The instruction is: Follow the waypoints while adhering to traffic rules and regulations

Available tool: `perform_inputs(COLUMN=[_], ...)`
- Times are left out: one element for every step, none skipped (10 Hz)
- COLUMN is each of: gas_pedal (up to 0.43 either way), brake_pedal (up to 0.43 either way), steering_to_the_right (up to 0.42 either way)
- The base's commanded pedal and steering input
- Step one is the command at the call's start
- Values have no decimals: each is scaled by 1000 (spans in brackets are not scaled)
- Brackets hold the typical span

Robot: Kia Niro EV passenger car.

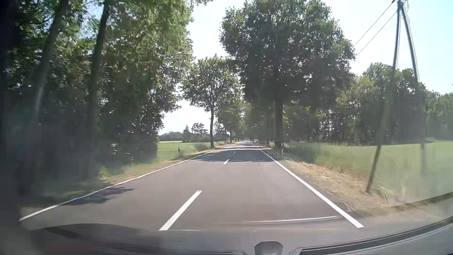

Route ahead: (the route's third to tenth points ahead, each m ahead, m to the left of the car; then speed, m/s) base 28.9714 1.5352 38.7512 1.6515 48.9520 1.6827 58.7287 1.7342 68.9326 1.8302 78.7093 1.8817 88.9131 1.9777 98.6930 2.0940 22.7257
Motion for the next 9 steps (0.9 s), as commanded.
perform_inputs(gas_pedal=[339,331,331,331,319,319,319,319,319], brake_pedal=[6,6,6,6,6,6,6,6,6], steering_to_the_right=[3,3,3,3,3,3,3,3,3])
